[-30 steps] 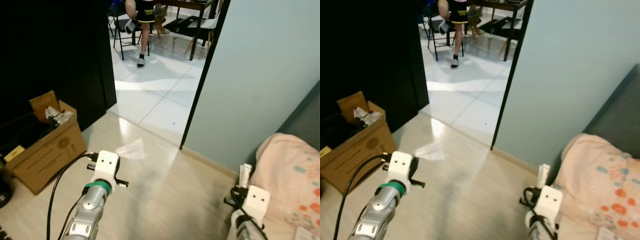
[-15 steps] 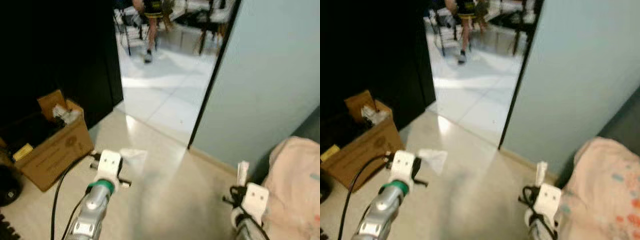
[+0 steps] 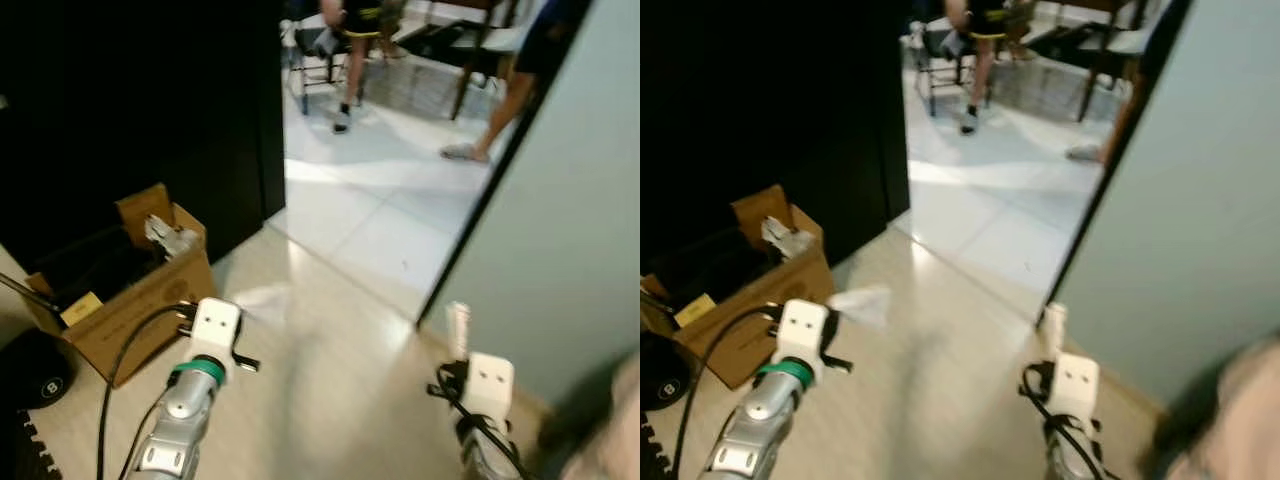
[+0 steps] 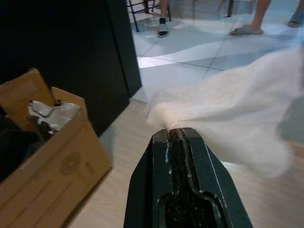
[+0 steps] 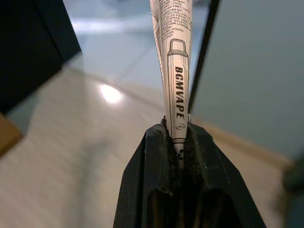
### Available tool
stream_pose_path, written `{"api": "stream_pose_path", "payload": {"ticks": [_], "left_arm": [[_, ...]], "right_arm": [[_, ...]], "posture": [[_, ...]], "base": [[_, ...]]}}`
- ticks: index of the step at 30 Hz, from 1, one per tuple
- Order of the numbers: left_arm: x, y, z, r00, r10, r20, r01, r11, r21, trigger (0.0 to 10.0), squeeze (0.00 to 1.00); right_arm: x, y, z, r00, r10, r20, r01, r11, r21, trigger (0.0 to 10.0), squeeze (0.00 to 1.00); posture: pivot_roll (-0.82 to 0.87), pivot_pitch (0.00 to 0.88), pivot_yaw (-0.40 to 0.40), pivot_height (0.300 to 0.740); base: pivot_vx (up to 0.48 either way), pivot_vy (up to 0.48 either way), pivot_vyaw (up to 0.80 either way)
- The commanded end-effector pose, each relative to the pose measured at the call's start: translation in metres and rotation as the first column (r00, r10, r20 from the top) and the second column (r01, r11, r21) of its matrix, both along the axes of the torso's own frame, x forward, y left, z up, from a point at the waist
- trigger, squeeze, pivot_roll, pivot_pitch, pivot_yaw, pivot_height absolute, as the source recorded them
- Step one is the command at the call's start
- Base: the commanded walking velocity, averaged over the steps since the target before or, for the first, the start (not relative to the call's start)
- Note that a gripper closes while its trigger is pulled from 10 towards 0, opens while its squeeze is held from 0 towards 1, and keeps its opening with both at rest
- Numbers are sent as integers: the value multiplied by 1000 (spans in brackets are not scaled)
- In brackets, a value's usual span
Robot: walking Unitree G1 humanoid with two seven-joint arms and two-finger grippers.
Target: Clean up the room
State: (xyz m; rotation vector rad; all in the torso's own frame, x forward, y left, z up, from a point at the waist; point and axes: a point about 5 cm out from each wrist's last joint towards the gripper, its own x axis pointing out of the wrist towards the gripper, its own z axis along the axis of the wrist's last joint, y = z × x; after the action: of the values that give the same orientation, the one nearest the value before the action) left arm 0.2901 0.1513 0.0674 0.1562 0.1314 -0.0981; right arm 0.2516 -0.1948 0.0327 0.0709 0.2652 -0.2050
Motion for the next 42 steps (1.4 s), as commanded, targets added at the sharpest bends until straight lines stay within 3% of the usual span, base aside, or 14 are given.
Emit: {"api": "stream_pose_path", "payload": {"ticks": [1,4,7,22,42], "left_arm": [[-4,4,-8,999,12,-32,-12,1000,10,10000,0],[-5,4,-8,999,7,-32,-6,1000,12,10000,0],[-5,4,-8,1000,2,-31,-2,1000,12,10000,0],[-5,3,-9,999,1,-33,-1,1000,4,10000,0],[-6,3,-9,999,20,-29,-20,1000,-20,10000,0]], "right_arm": [[-7,6,-10,999,18,-40,-18,1000,13,10000,0],[-6,16,-8,994,111,-16,-111,994,0,10000,0],[-5,18,-7,992,129,-11,-129,992,7,10000,0],[-8,7,-11,996,82,-30,-81,997,16,10000,0],[-4,5,-9,996,83,-24,-83,997,7,10000,0]], "posture": [[11,0,51,740],[11,0,51,740],[11,0,51,740],[0,0,41,740],[-3,0,28,740]], "base": [[337,0,0],[331,0,0],[326,0,0],[326,0,0],[333,0,0]]}}
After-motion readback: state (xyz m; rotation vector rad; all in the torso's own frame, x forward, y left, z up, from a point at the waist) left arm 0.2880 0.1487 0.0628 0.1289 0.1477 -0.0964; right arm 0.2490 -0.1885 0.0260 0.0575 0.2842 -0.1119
